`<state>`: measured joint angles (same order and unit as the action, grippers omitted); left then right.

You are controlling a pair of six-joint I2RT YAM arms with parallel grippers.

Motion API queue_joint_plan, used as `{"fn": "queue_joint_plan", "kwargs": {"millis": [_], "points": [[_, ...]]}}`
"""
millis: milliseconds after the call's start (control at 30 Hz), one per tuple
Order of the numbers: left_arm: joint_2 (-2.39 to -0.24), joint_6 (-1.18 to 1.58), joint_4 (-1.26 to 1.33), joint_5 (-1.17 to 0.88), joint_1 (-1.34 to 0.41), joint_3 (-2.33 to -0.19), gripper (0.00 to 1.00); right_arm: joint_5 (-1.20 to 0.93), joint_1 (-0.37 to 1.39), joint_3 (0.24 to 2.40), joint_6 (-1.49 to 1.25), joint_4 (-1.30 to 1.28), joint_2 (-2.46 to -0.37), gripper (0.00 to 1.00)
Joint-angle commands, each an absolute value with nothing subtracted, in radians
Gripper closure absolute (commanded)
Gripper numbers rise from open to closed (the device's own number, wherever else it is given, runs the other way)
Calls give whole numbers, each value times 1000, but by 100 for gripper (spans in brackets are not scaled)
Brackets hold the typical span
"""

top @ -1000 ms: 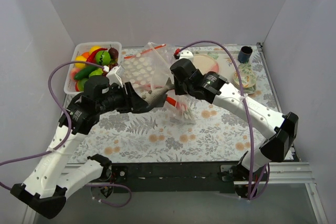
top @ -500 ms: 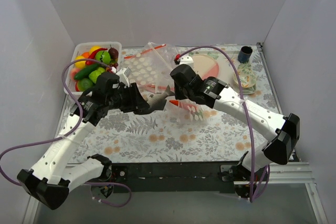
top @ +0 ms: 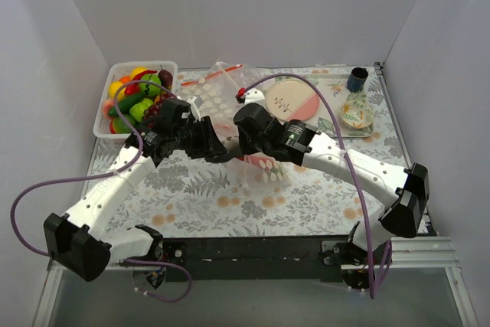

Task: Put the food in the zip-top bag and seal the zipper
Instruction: Place the fake fish in the zipper food storage bag.

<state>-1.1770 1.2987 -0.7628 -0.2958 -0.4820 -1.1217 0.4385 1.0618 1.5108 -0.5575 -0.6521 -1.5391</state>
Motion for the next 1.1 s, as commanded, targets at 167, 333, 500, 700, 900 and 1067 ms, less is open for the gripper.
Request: {"fn": "queue_joint_plan", "kwargs": {"millis": [167,333,500,700,900,1067], "points": [[-1256,1361,-746,-244,-485,-1213,65,382,1114,1632,-580,-583,-1606,99],[-1273,1414,-758,-213,-485,-1267,42,322,1121,1661,-595,-558,-1629,99],[-1275,1416,-749,-230,-486,-1296,19,311,1120,1732,-597,-554,-1631,99],[-1253,1396,-761,-267,-485,-1359,20,344,1077,1737,-594,-581,-1611,99],[-1195,1365,-750,-171,-485,-1503,17,281,974,1496,-618,-480,-1433,99],[-1282,1313,-752,107,-453,-1594,14,278,974,1483,-592,-477,-1355,99]]}}
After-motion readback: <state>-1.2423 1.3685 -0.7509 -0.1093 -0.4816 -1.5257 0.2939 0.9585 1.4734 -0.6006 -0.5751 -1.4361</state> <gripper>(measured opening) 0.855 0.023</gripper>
